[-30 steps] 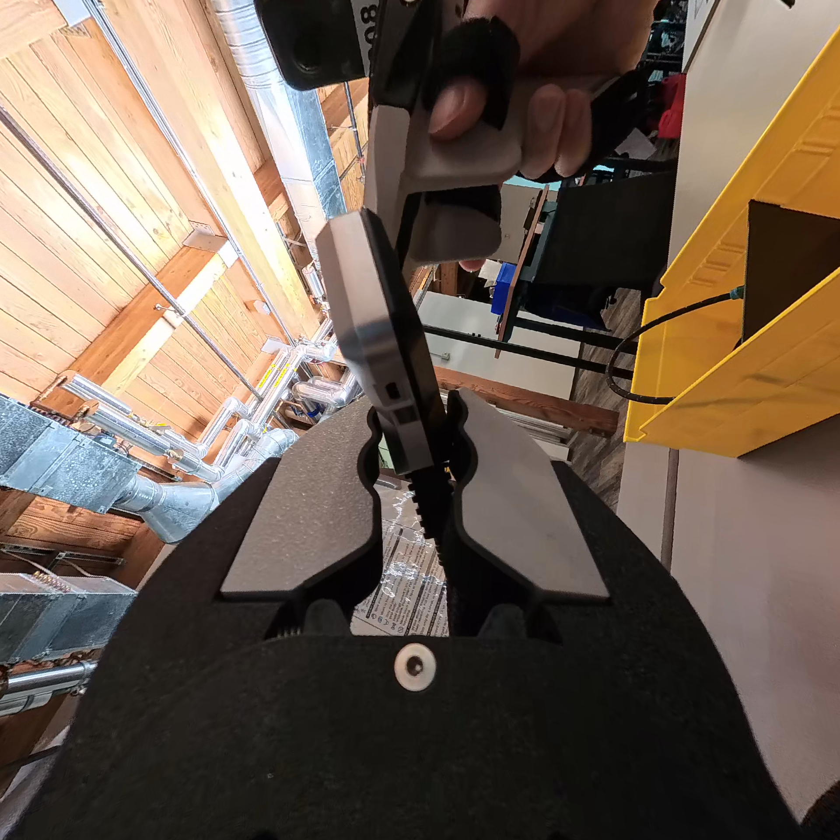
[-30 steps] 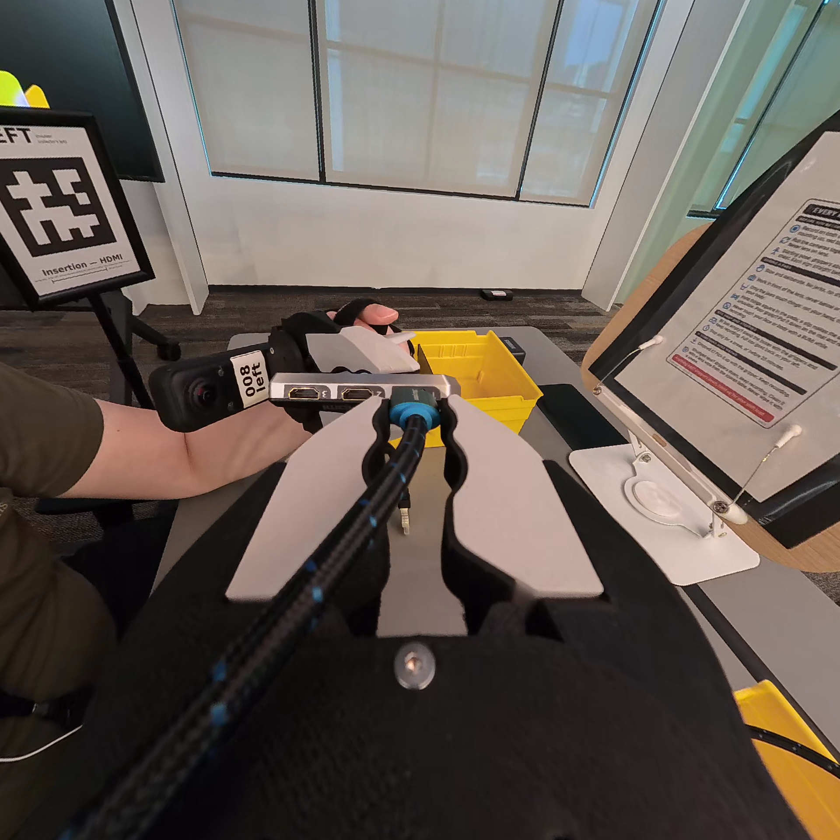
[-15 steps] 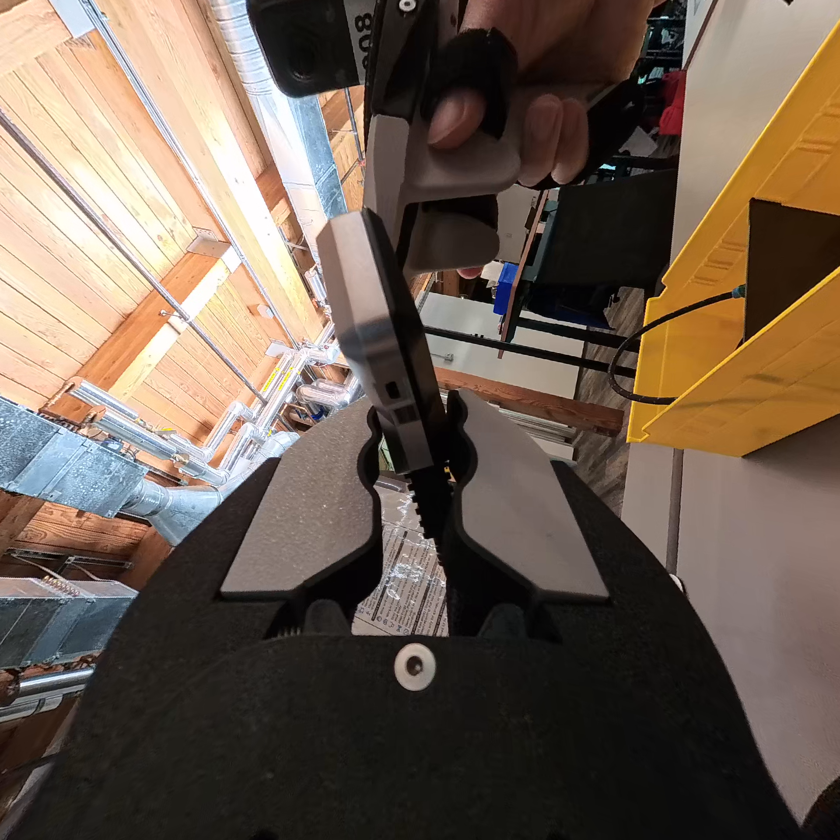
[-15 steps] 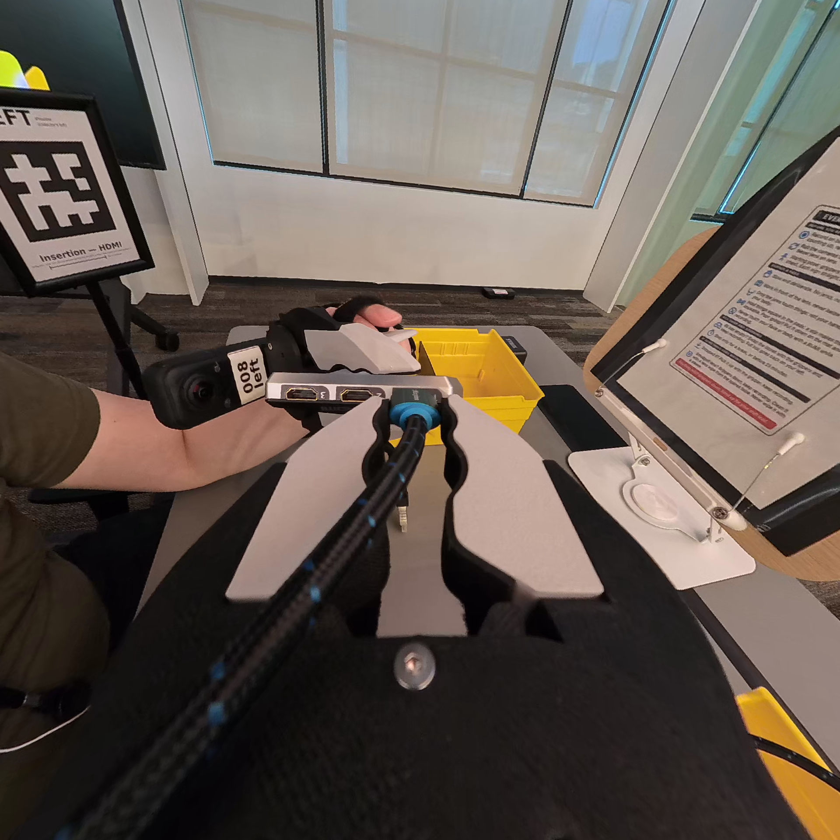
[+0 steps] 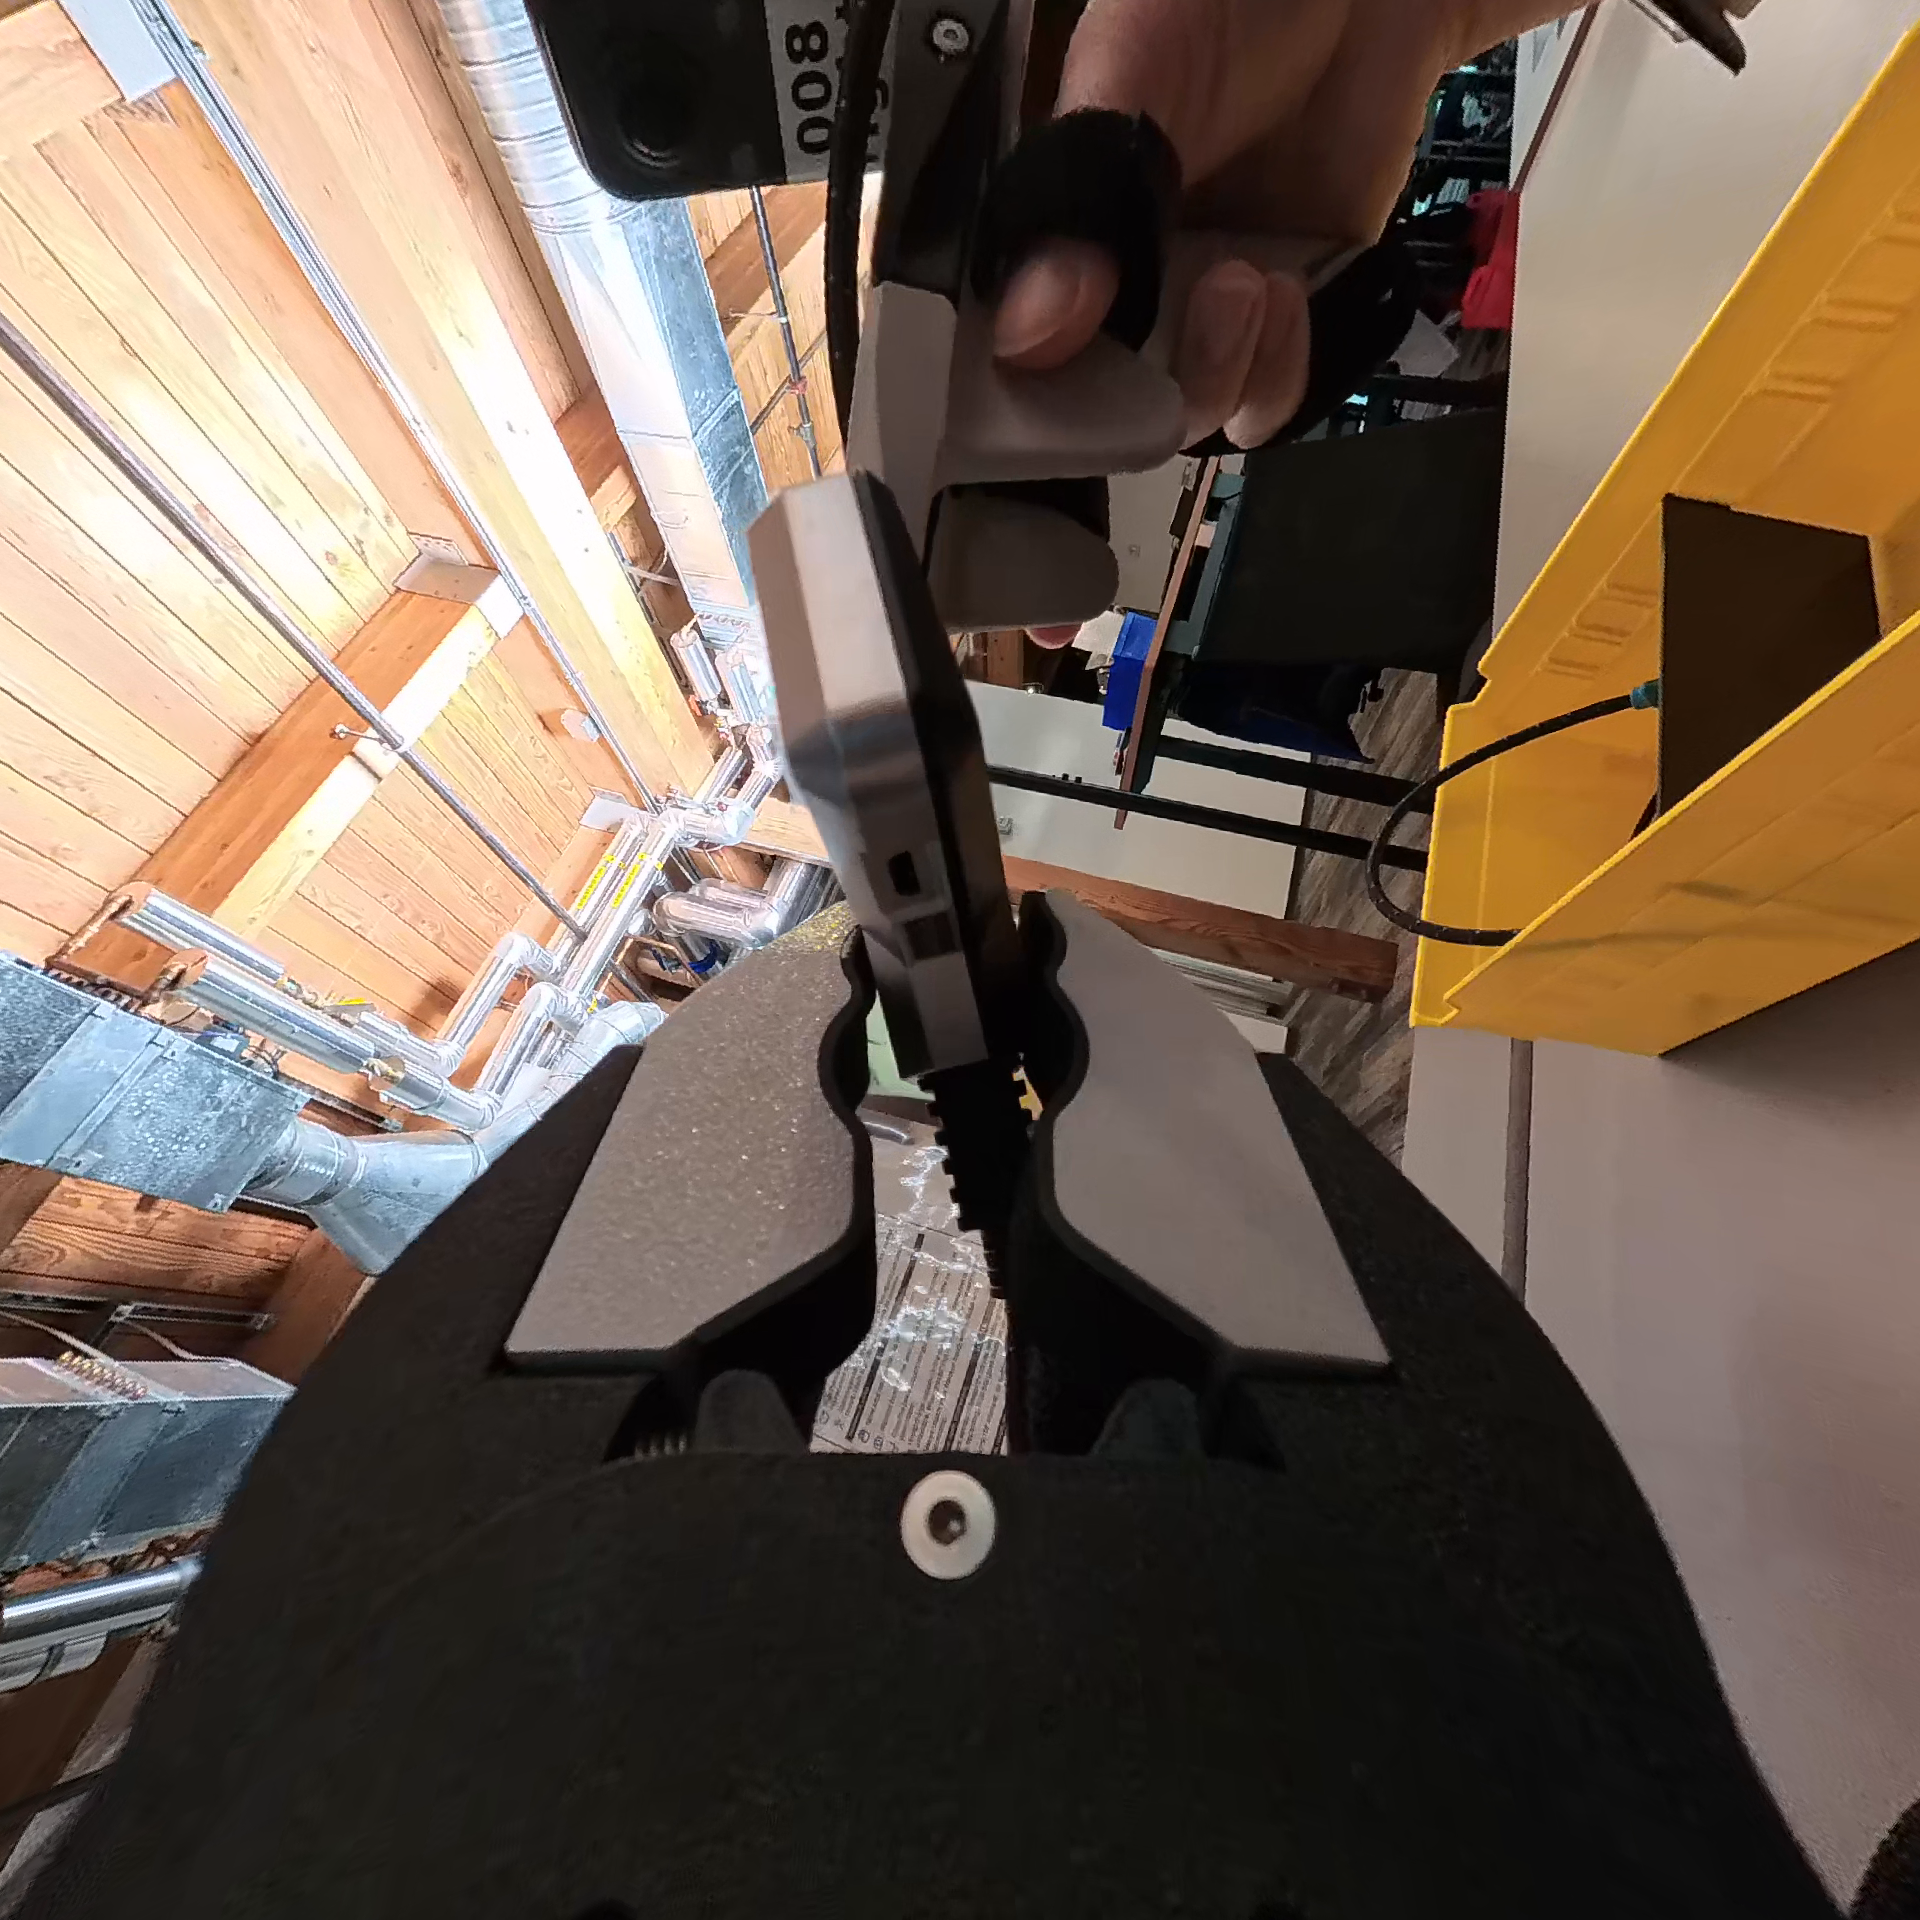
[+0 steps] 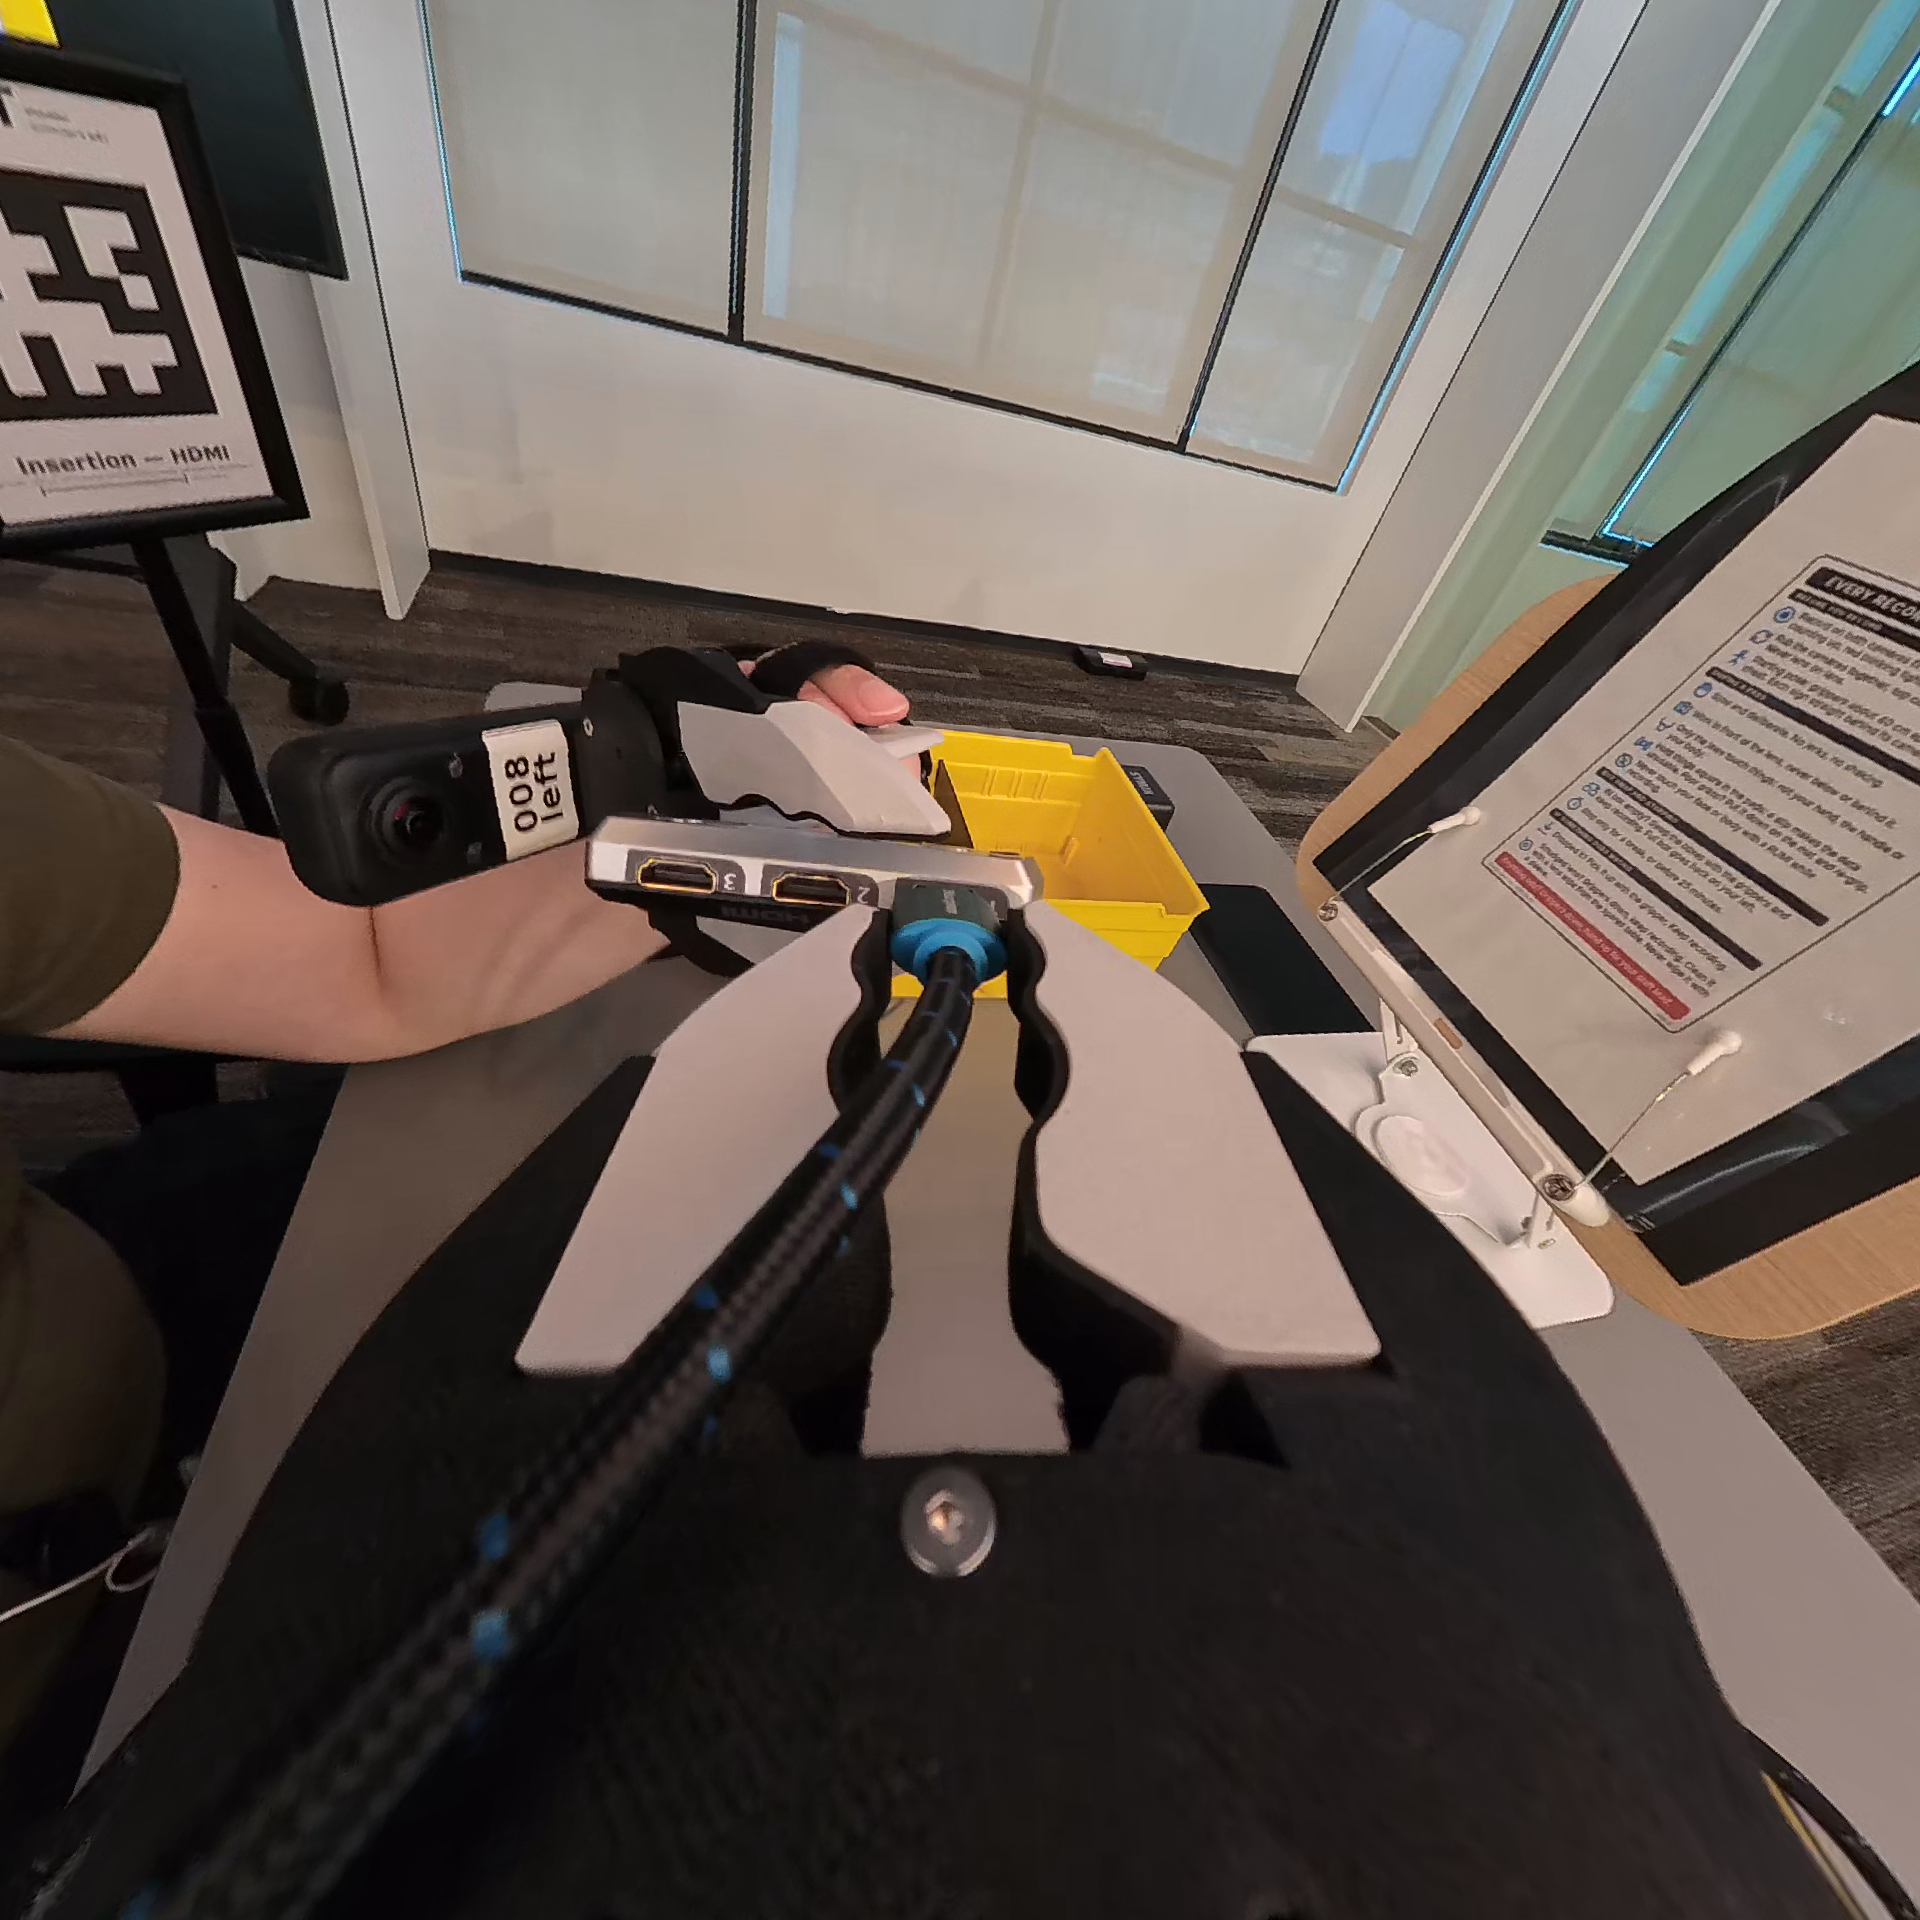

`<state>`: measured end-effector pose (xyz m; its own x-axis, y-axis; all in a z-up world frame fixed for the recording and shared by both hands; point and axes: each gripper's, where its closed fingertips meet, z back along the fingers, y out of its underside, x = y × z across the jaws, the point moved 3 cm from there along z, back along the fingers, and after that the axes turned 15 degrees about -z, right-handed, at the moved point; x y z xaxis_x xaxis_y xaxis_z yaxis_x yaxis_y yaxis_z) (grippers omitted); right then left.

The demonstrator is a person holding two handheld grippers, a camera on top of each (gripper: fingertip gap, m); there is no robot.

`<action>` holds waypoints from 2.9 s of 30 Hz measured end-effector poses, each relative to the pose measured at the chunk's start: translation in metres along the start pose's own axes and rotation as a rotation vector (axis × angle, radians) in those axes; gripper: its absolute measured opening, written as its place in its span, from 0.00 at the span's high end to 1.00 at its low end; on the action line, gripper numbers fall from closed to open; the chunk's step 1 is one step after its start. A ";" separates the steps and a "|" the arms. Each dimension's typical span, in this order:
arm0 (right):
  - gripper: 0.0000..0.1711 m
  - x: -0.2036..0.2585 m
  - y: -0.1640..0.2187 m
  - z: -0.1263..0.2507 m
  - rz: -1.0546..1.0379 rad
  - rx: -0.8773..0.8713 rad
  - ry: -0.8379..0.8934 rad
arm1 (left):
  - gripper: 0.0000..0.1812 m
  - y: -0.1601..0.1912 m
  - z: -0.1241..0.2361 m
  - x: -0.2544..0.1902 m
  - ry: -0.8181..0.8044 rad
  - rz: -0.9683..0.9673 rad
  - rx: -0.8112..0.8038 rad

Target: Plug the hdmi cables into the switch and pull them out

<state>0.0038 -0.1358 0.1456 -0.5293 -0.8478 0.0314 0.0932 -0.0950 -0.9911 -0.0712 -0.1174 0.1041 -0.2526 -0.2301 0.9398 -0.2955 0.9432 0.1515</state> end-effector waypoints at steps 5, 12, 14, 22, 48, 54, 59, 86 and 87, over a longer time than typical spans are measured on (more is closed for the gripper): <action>0.87 0.004 -0.001 0.003 -0.015 -0.002 -0.020 | 0.86 -0.004 0.000 0.003 -0.001 0.001 -0.018; 0.87 0.009 -0.004 0.007 -0.097 -0.010 -0.070 | 0.86 -0.012 0.002 0.010 0.011 0.026 -0.031; 0.87 0.010 -0.005 0.008 -0.093 -0.012 -0.064 | 0.86 -0.014 0.002 0.012 0.008 0.038 -0.041; 0.87 0.011 -0.002 0.011 -0.118 0.020 -0.052 | 0.86 -0.018 0.001 0.011 0.026 0.031 -0.042; 0.87 0.019 -0.002 0.013 -0.050 0.015 -0.073 | 0.87 -0.027 0.002 0.018 0.018 0.008 -0.067; 0.87 0.026 -0.002 0.020 -0.042 0.019 -0.145 | 0.87 -0.039 0.002 0.023 0.010 0.011 -0.095; 0.87 0.029 -0.003 0.025 -0.044 0.014 -0.172 | 0.87 -0.047 0.001 0.024 -0.003 0.039 -0.114; 0.87 0.030 -0.011 0.022 -0.003 -0.026 -0.115 | 0.86 -0.045 -0.003 0.027 -0.091 0.053 -0.101; 0.87 0.030 -0.012 0.023 -0.007 -0.034 -0.113 | 0.86 -0.046 -0.003 0.028 -0.078 0.078 -0.106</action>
<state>0.0058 -0.1723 0.1618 -0.4313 -0.9008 0.0508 0.0605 -0.0850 -0.9945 -0.0617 -0.1660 0.1242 -0.3427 -0.1695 0.9240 -0.1740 0.9780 0.1149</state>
